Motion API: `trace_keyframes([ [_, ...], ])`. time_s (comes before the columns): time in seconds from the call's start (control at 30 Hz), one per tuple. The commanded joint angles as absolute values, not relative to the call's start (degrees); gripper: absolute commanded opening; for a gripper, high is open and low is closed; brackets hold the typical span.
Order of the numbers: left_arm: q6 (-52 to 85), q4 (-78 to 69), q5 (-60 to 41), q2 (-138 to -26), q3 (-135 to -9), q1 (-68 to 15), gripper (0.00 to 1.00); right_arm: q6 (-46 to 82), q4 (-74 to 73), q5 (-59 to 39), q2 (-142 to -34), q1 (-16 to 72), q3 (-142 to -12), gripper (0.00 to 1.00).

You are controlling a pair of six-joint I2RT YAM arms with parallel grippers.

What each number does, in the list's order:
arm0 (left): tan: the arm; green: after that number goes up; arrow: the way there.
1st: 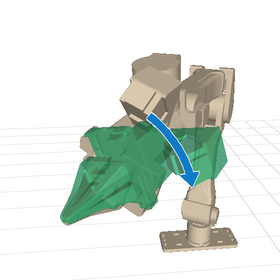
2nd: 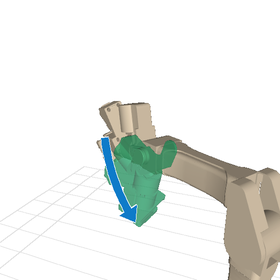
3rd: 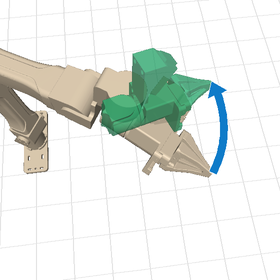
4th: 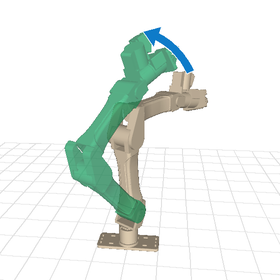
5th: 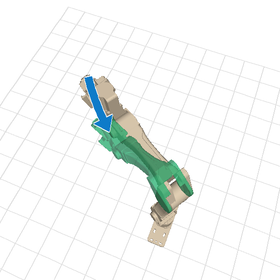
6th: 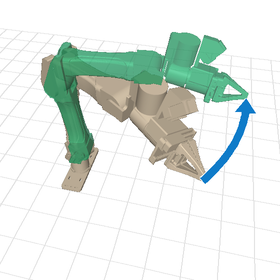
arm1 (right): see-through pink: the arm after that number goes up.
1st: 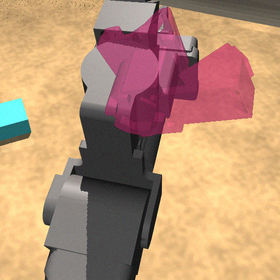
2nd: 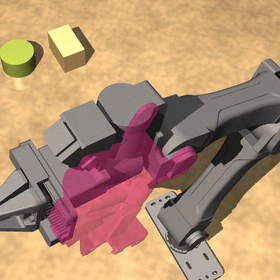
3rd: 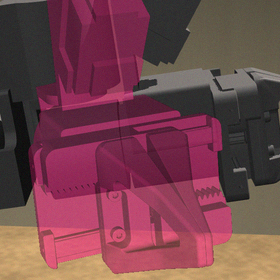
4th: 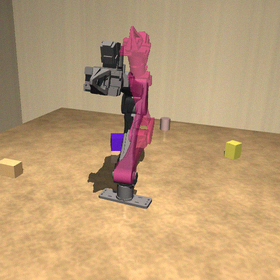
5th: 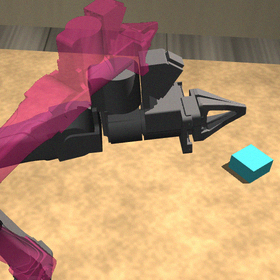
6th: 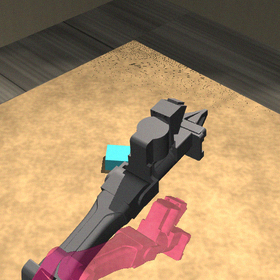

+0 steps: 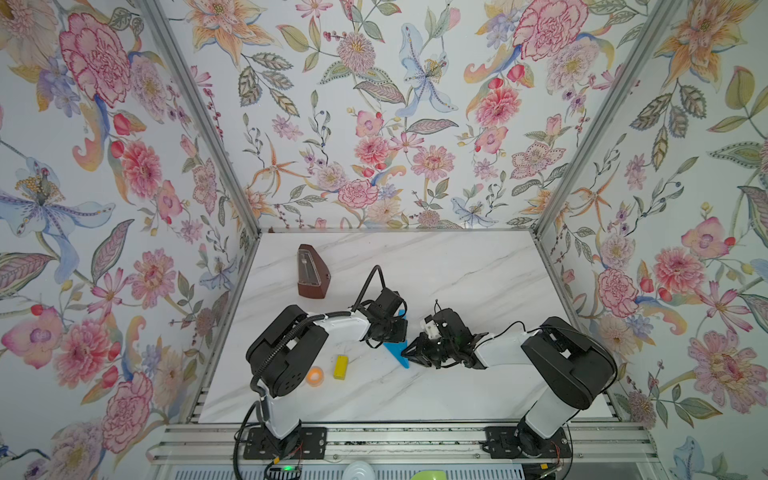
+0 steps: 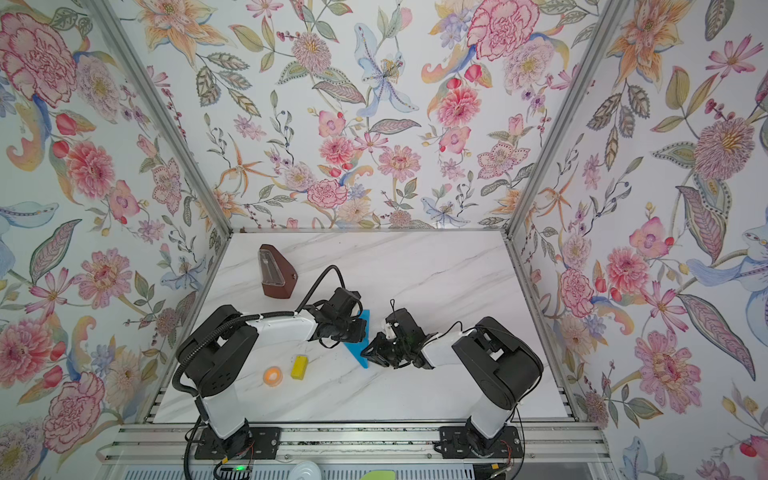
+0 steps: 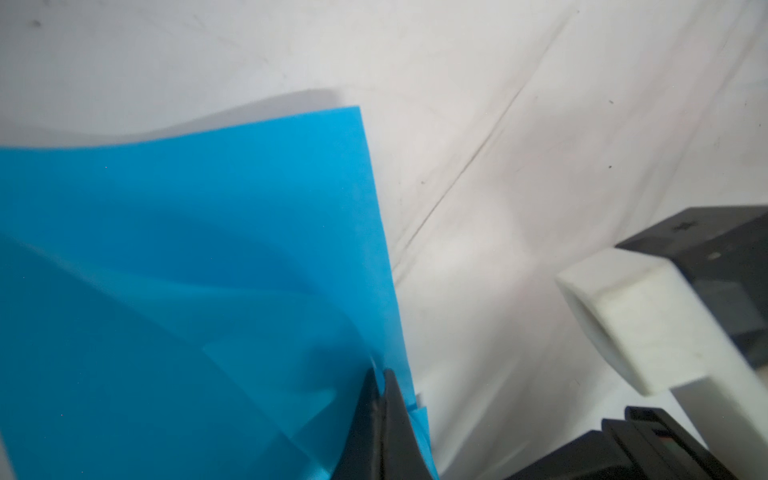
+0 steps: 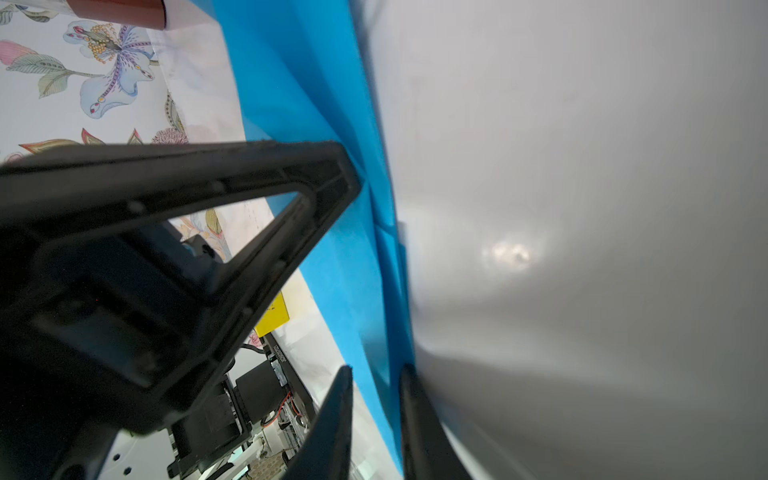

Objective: Fold a paper plane with a square sheet of paper (fold left side to right side)

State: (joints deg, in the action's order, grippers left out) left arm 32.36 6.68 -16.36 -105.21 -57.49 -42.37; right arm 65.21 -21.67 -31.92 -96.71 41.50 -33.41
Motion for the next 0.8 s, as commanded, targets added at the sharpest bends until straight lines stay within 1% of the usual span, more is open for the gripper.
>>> trace_keyframes([
  [0.0, 30.87, 7.07, -16.26, -104.77, -56.16, -41.50, 0.00, 64.54, -14.19, -29.82, -95.69, 41.51, -33.51, 0.24],
  [0.13, 30.85, 6.59, -16.57, -104.68, -55.57, -41.49, 0.00, 64.35, -13.43, -29.54, -94.58, 41.31, -34.75, 0.24],
  [0.4, 30.76, 6.33, -16.52, -104.41, -54.76, -41.48, 0.00, 65.66, -16.45, -30.31, -95.01, 41.31, -34.45, 0.16],
  [0.6, 30.85, 6.32, -16.36, -104.24, -54.58, -41.44, 0.00, 65.98, -17.11, -30.32, -94.38, 41.22, -34.69, 0.16],
  [0.77, 30.85, 6.42, -16.26, -104.18, -54.58, -41.48, 0.00, 66.45, -18.33, -30.85, -94.53, 41.25, -34.80, 0.14],
])
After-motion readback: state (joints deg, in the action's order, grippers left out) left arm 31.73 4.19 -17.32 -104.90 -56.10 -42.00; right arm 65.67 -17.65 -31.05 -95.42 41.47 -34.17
